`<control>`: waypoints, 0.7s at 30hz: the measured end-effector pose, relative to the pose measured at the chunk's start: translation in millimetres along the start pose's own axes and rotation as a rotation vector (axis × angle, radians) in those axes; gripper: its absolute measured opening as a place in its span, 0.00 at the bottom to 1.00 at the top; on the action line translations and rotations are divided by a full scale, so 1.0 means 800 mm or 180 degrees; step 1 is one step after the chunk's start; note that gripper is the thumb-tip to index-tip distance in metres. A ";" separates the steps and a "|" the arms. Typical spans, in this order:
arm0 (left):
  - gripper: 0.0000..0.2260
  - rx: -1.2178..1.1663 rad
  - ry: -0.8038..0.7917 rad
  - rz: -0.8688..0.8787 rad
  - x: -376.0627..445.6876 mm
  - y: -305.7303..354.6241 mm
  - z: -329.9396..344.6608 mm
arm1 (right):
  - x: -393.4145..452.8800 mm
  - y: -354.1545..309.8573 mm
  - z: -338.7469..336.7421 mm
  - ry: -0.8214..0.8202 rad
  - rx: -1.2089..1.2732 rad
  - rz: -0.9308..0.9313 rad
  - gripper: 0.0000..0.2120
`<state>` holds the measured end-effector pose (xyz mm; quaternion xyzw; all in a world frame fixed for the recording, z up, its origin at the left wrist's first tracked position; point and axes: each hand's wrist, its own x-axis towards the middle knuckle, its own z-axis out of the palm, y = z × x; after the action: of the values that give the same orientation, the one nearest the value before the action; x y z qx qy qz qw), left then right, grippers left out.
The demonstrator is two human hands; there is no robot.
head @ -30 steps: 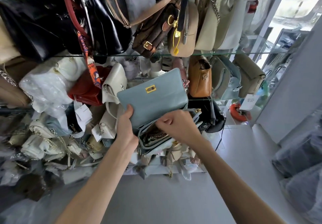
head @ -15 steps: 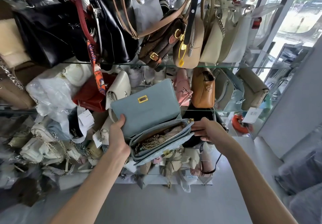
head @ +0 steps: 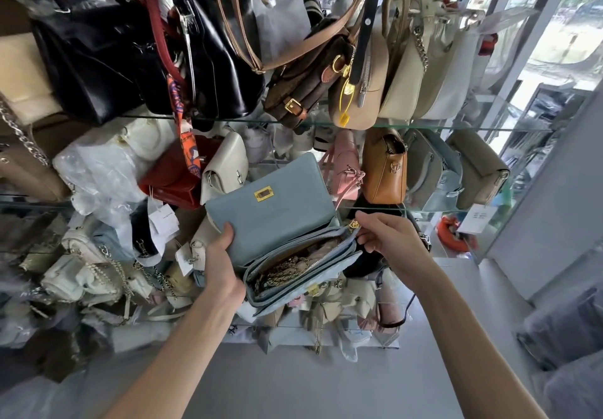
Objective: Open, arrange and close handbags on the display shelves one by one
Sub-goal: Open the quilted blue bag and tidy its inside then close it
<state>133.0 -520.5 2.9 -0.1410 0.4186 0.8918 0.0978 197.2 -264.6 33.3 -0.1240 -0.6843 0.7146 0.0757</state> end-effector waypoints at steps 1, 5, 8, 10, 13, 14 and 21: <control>0.12 -0.0036 0.0019 -0.0041 0.001 -0.004 -0.003 | -0.001 -0.004 0.005 0.0053 0.0029 -0.0164 0.11; 0.19 -0.0086 0.0118 -0.0203 0.009 -0.024 -0.013 | -0.004 -0.024 0.031 0.0313 0.0125 -0.0655 0.16; 0.14 0.0253 0.0103 -0.0552 0.010 -0.034 -0.018 | -0.006 -0.039 0.043 0.0379 0.0024 -0.0809 0.18; 0.12 0.0891 0.0093 -0.0743 0.013 -0.035 -0.021 | -0.007 -0.045 0.045 0.0357 -0.0145 -0.0858 0.17; 0.15 0.1871 -0.0152 -0.1048 0.010 -0.024 -0.015 | -0.010 -0.049 0.043 0.0322 -0.0490 -0.0947 0.15; 0.18 0.2252 -0.0344 -0.1110 0.006 -0.023 -0.008 | -0.011 -0.049 0.041 0.0333 -0.0617 -0.0993 0.15; 0.09 0.3339 -0.1587 0.0620 -0.037 -0.004 0.077 | -0.009 -0.047 0.040 0.0602 -0.1241 -0.1170 0.15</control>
<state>151.3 -472.7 48.1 0.1793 0.7793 0.5767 0.1676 193.3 -295.1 72.0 -0.0762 -0.8097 0.5290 0.2422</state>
